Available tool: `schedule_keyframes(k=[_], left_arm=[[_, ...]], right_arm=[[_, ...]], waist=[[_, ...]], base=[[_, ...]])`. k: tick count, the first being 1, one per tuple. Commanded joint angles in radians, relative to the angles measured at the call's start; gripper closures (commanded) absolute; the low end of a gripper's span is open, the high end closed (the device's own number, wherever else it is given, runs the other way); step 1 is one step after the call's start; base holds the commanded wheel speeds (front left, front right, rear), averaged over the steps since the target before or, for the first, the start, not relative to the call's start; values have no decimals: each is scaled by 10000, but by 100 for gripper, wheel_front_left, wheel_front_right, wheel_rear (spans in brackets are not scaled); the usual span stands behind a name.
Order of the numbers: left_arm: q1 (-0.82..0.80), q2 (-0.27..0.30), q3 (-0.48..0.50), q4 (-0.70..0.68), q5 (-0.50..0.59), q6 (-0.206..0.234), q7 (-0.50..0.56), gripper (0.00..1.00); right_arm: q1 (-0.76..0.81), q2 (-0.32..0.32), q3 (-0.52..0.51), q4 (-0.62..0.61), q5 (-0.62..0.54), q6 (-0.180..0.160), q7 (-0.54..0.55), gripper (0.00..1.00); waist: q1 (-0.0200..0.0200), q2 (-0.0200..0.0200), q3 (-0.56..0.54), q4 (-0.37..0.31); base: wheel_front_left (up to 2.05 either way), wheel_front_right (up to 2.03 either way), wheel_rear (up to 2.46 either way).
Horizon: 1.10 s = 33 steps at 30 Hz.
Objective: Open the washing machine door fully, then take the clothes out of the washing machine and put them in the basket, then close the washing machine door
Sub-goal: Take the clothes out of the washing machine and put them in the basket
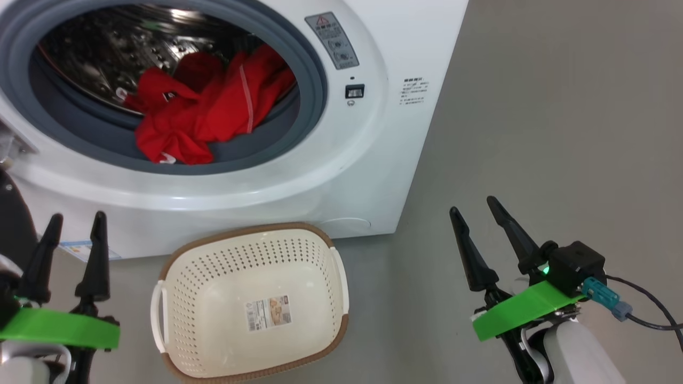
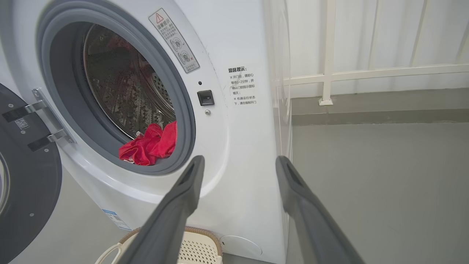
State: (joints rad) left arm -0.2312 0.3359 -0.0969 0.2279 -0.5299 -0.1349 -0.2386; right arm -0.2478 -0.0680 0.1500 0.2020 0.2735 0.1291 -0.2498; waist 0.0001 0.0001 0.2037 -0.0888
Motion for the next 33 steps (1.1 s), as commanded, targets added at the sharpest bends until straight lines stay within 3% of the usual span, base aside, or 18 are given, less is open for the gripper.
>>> schedule_keyframes(k=[1, 16, 25, 33], left_arm=[[-591, 494, 335, -41, -79, 57, 67, 0], [-2882, 890, -486, 1231, -437, 44, 337, 0], [-4898, 1395, -1001, 2162, -559, 43, 995, 0], [-6470, 1431, -1597, 3464, -232, 43, 1637, 0]], right_arm=[[-251, 83, 207, -322, -192, 16, -120, 0], [-514, 174, 397, -631, -35, 16, -120, 0], [-831, 176, 601, -939, 275, 16, -120, 0], [-996, 177, 692, -1158, 471, 16, -120, 0]], waist=[[-1, -1, 279, -105], [-1, -1, 1303, -603], [-1, -1, 2279, -979], [-1, -1, 2843, -1410]], base=[[0, 0, 0], [0, 0, 0], [0, 0, 0], [0, 0, 0]])
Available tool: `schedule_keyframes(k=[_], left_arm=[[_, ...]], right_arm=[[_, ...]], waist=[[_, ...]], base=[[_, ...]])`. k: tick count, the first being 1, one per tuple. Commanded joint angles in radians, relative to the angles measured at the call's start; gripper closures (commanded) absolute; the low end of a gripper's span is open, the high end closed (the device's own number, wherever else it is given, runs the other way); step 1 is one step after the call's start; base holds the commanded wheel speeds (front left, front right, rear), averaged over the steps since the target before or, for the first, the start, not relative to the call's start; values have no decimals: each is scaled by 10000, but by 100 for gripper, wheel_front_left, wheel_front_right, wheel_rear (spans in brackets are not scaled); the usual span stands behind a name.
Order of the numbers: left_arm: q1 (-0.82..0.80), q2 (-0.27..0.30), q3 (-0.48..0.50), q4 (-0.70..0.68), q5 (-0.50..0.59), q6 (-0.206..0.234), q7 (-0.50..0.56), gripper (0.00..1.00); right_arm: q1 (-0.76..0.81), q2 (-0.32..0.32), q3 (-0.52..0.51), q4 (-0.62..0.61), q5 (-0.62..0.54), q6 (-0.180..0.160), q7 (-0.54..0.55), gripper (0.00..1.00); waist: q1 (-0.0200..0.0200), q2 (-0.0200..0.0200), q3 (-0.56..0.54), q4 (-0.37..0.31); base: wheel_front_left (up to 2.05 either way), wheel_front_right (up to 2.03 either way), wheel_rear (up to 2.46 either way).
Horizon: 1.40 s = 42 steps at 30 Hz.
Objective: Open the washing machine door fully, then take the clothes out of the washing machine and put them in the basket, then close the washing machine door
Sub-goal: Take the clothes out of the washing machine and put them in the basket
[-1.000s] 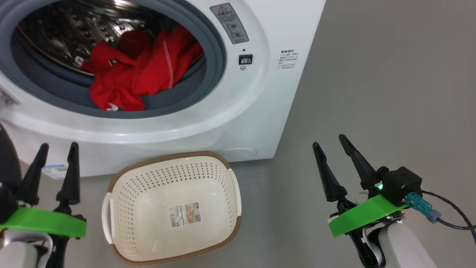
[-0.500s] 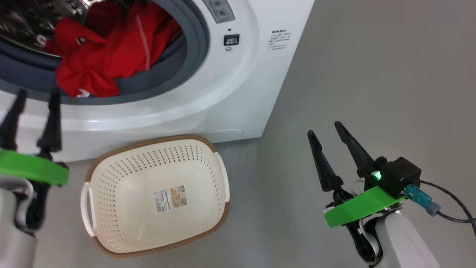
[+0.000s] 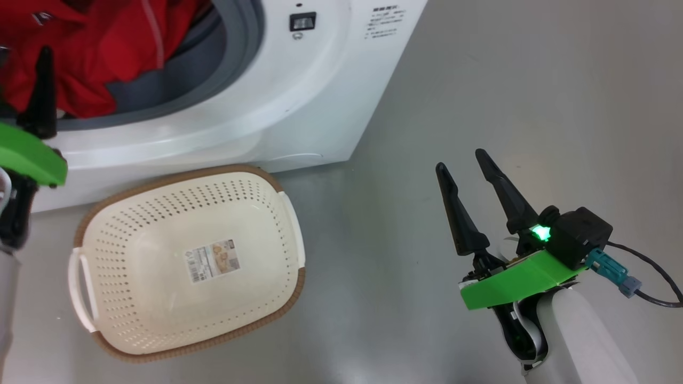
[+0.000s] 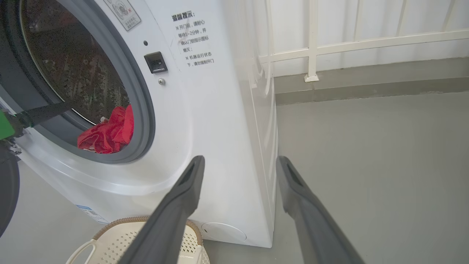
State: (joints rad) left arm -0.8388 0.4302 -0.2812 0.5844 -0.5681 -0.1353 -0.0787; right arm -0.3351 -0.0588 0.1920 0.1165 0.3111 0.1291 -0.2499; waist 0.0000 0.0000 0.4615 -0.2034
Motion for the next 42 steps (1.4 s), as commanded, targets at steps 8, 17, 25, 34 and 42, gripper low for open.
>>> schedule_keyframes(k=[8, 17, 25, 34, 42], left_arm=[[-1818, 789, -274, 1487, 884, 440, 818, 0], [-3008, 1053, -494, 2943, 1324, 1028, 1547, 0], [-3612, 993, -734, 4153, 1398, 1253, 2646, 0], [-3742, 723, -1309, 5027, 1679, 1408, 3815, 0], [-3785, 525, -2082, 5467, 2242, 1491, 4586, 4]], right_arm=[[-171, 85, 400, -524, 314, 16, -118, 0], [-104, 85, 439, -671, 503, 16, -118, 0], [-76, 85, 481, -712, 572, 16, -118, 0], [-79, 85, 453, -651, 583, 16, -118, 0], [-110, 85, 508, -588, 604, 16, -118, 0]], waist=[[0, 0, 757, -715], [0, 0, 1037, -1034], [0, 0, 1067, -1147], [0, 0, 909, -1110], [0, 0, 796, -1098]], base=[[0, 0, 0], [0, 0, 0], [0, 0, 0], [0, 0, 0], [0, 0, 0]])
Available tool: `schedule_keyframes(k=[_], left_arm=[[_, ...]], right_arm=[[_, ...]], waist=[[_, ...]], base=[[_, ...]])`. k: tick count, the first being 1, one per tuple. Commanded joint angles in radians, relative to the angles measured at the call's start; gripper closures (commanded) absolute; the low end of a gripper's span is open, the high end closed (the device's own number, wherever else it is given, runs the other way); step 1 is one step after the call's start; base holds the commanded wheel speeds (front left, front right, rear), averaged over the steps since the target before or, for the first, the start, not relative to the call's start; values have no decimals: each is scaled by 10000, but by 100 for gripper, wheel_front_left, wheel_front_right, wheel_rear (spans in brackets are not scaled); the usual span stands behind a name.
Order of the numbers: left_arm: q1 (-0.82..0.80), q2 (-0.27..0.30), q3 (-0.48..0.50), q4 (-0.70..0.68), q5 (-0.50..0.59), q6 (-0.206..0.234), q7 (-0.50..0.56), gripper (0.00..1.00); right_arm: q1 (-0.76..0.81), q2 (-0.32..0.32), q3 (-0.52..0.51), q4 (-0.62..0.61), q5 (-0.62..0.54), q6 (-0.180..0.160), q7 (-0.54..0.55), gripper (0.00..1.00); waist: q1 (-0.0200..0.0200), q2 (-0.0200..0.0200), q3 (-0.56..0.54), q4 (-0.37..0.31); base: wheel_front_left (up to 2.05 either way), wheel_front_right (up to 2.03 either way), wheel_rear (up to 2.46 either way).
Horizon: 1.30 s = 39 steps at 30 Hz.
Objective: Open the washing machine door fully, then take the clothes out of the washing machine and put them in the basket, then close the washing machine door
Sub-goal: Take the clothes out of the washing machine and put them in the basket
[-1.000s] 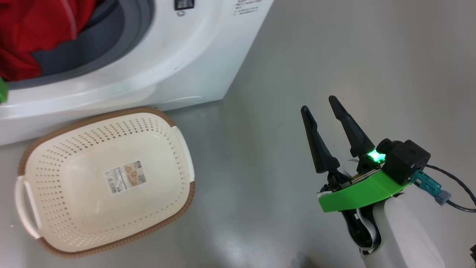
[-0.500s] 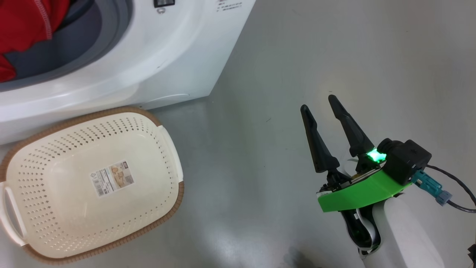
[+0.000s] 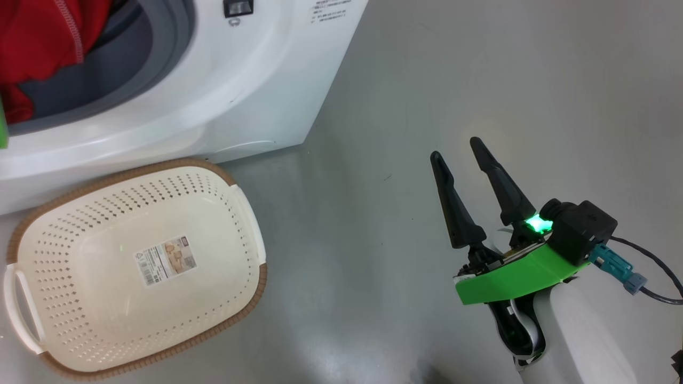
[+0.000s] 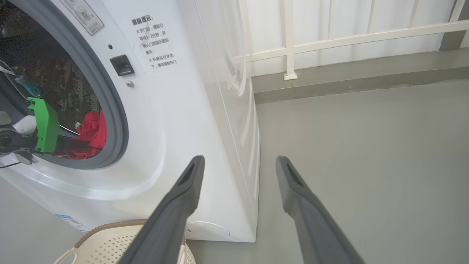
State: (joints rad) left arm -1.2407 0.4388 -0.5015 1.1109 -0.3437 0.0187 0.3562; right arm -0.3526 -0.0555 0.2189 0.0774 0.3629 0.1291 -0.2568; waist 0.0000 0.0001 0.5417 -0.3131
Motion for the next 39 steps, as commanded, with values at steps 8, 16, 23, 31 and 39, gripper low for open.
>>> schedule_keyframes(k=[8, 16, 23, 31, 39], left_arm=[[296, 357, -175, 346, 61, -193, 585, 100], [276, 276, -217, 155, -44, -226, 107, 100], [427, 0, -168, -1, -309, -419, -421, 100], [676, -319, -121, -267, -599, -657, -1202, 100], [1062, -755, 93, -443, -1061, -794, -2119, 100]], right_arm=[[95, 53, 279, -169, 150, 16, -49, 0], [104, 53, 244, -121, 169, 16, -49, 0], [131, 53, 212, 3, 140, 16, -49, 0], [146, 53, 212, 226, 54, 16, -49, 0], [164, 53, 184, 510, -81, 16, -49, 0]], waist=[[0, -1, -123, -74], [0, -1, -261, -22], [0, -1, -583, 144], [0, -1, -1081, 483], [0, -1, -1661, 895]], base=[[0, 0, 0], [0, 0, 0], [0, 0, 0], [0, 0, 0], [0, 0, 0]])
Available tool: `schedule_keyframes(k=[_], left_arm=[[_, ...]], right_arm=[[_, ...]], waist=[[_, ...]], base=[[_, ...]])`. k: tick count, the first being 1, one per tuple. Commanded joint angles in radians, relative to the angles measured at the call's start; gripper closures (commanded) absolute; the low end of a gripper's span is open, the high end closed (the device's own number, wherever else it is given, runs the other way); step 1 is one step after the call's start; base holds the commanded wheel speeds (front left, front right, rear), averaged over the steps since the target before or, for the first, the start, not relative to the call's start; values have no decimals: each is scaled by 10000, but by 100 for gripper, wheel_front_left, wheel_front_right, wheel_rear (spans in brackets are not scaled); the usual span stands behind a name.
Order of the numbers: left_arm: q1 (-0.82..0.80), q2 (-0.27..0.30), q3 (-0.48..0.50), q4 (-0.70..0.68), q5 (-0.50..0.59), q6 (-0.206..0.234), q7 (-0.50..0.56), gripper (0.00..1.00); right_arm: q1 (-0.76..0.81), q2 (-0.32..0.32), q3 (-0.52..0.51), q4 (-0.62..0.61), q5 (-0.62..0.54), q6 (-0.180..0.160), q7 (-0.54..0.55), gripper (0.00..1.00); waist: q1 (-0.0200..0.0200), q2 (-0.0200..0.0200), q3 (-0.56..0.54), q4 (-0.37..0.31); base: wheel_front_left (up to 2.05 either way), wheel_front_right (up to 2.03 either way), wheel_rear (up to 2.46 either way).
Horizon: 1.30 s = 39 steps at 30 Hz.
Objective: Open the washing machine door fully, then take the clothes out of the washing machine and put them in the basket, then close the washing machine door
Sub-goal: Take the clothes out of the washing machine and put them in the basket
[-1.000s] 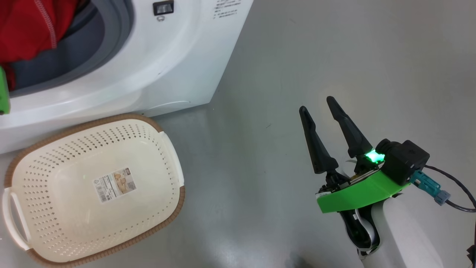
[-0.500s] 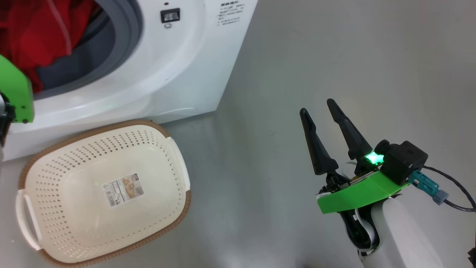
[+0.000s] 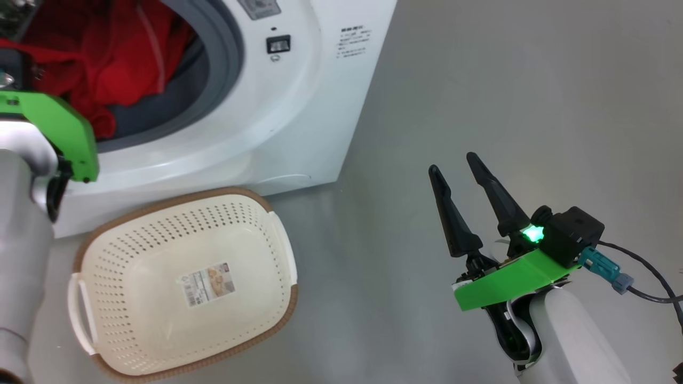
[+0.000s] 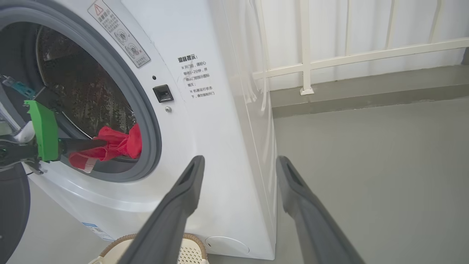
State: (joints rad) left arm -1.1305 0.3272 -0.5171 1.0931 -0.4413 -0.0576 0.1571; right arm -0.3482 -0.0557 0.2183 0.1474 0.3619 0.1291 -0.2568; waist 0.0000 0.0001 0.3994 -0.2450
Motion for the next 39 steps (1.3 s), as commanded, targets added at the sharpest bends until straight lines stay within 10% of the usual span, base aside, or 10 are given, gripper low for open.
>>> schedule_keyframes(k=[1, 22, 39], left_arm=[[13, 311, 265, -300, -127, -38, -242, 100], [2474, 165, 188, -3424, -925, -565, -2432, 100], [5477, 1038, 528, -9311, -1319, 675, -2338, 100]], right_arm=[[124, 55, 183, -155, -96, 16, -49, 0], [549, 55, -152, 442, -561, 16, -49, 0], [681, 38, -138, 806, -778, 16, -49, 0]], waist=[[0, -1, -304, 260], [0, -1, -1666, 1150], [0, -1, -2563, 1812]], base=[[0, 0, 0], [0, 0, 0], [0, 0, 0]])
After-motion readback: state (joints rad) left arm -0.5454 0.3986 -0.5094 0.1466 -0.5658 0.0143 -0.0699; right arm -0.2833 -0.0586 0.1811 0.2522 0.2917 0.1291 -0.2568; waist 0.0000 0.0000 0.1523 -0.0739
